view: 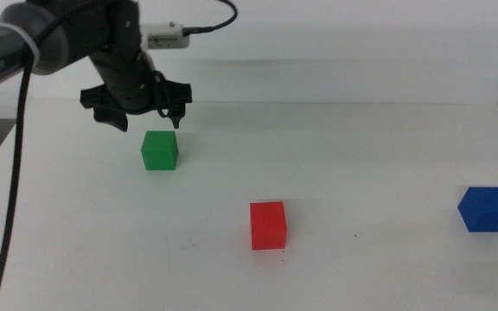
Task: Stack red cubes first, then green, then blue cubes in a specific spot.
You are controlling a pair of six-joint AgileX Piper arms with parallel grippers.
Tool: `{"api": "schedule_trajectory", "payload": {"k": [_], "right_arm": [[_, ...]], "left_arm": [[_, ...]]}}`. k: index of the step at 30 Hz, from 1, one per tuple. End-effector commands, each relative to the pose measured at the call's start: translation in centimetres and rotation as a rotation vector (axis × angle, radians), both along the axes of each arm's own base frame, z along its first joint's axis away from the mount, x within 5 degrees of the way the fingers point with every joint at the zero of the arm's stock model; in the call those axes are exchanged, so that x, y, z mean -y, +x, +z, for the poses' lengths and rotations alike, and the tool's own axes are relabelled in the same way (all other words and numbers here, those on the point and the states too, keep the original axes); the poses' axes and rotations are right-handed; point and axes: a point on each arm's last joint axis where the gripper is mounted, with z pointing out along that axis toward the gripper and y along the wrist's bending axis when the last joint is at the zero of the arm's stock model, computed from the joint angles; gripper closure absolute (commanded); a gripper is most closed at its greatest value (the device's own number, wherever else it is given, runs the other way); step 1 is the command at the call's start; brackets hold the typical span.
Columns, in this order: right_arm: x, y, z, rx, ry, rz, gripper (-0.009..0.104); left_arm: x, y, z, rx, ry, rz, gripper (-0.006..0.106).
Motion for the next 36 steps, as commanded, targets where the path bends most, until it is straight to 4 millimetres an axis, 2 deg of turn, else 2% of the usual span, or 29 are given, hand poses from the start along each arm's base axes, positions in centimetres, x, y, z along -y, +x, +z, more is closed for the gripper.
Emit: {"api": "schedule_trajectory", "payload": {"k": [1,9,15,20,23,26,29,32,33,36], "right_arm": [[0.0,0.0,0.0,0.013,-0.013,-0.002,0.007],[0.0,0.0,0.0,0.013,-0.013,-0.002,0.007],[0.0,0.0,0.0,0.013,-0.013,-0.002,0.007],[0.0,0.0,0.0,0.013,-0.013,-0.002,0.007],[0.0,0.0,0.0,0.013,-0.013,-0.002,0.007],[0.0,0.0,0.0,0.013,-0.013,-0.002,0.007],[0.0,0.0,0.0,0.013,-0.013,-0.002,0.007],[0.0,0.0,0.0,0.013,-0.013,-0.002,0.007],[0.0,0.0,0.0,0.013,-0.013,-0.002,0.007],[0.0,0.0,0.0,0.013,-0.013,-0.002,0.007]], "left_arm": [[-0.8,1.2,-1.4,-0.001,-0.059,-0.002,0.007],[-1.0,3.6,-6.3,0.026,-0.057,-0.020,0.007],[-0.8,4.7,-8.7,0.065,-0.051,-0.054,0.008],[-0.8,5.3,-10.1,0.086,-0.034,-0.069,0.017],[-1.0,5.4,-10.4,0.091,-0.011,-0.081,0.029],[-1.1,5.1,-9.4,0.081,-0.008,-0.076,0.054],[-0.6,3.8,-6.6,0.080,-0.035,-0.058,0.075],[0.9,0.0,-4.2,0.115,-0.078,-0.056,0.086],[1.7,-1.5,-3.0,0.158,-0.110,-0.048,0.088],[4.1,-6.2,-1.0,0.185,-0.177,0.005,0.088]]}}
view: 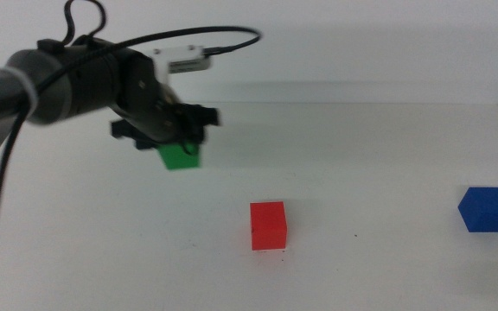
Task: Stack red cubes first, then green, then blue cubes in a specific spot.
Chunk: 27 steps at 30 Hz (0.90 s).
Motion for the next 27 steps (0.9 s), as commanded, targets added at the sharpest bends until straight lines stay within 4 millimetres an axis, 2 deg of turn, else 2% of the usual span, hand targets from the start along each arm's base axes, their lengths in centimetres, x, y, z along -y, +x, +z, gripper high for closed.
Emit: {"api": "schedule_trajectory", "payload": {"k": [1,4,6,10,15,23,27], "right_arm": [[0.0,0.0,0.0,0.013,-0.013,-0.002,0.007],[0.0,0.0,0.0,0.013,-0.013,-0.002,0.007],[0.0,0.0,0.0,0.013,-0.013,-0.002,0.007],[0.0,0.0,0.0,0.013,-0.013,-0.002,0.007],[0.0,0.0,0.0,0.013,-0.013,-0.002,0.007],[0.0,0.0,0.0,0.011,-0.013,-0.003,0.007],[0.0,0.0,0.0,0.011,-0.013,-0.003,0.007]], "left_arm": [[2.0,-3.2,1.9,0.019,-0.040,0.039,0.088],[5.6,-6.0,2.9,-0.042,0.039,0.057,0.088],[7.7,-7.2,3.2,-0.058,0.072,0.050,0.088],[11.0,-8.5,3.4,-0.050,0.053,0.057,0.088],[12.5,-8.9,1.9,-0.080,0.035,0.080,0.088],[13.3,-7.8,-1.1,-0.062,0.091,0.041,0.088],[13.7,-7.5,-1.8,-0.049,0.080,0.024,0.088]]}}
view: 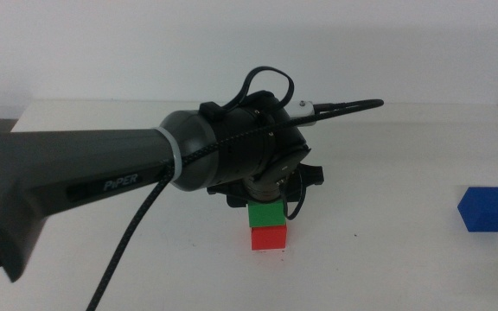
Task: Stack red cubes first, then green, then blue cubes in a specific spot.
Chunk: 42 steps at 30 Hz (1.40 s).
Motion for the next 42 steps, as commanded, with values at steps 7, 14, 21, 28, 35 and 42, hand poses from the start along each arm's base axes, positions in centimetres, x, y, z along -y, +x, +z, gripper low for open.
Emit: {"api": "schedule_trajectory", "payload": {"k": [7,14,21,28,35,42], "right_arm": [[0.0,0.0,0.0,0.011,-0.013,-0.003,0.007],[0.0,0.0,0.0,0.011,-0.013,-0.003,0.007],[0.0,0.0,0.0,0.011,-0.013,-0.003,0.007],[0.0,0.0,0.0,0.011,-0.013,-0.003,0.007],[0.0,0.0,0.0,0.011,-0.013,-0.003,0.007],[0.0,0.0,0.0,0.011,-0.013,-0.003,0.007]], "left_arm": [[0.7,0.3,-0.7,0.023,-0.015,-0.022,0.088],[0.7,0.2,-1.4,-0.018,-0.002,0.000,0.075],[0.6,0.1,-1.4,-0.027,0.008,-0.005,0.026],[-0.3,-0.6,3.8,0.076,-0.017,-0.114,0.007],[-6.8,-5.6,16.4,0.286,0.103,-0.439,0.007],[-15.5,-15.4,22.4,0.327,0.024,-0.607,0.007]]}}
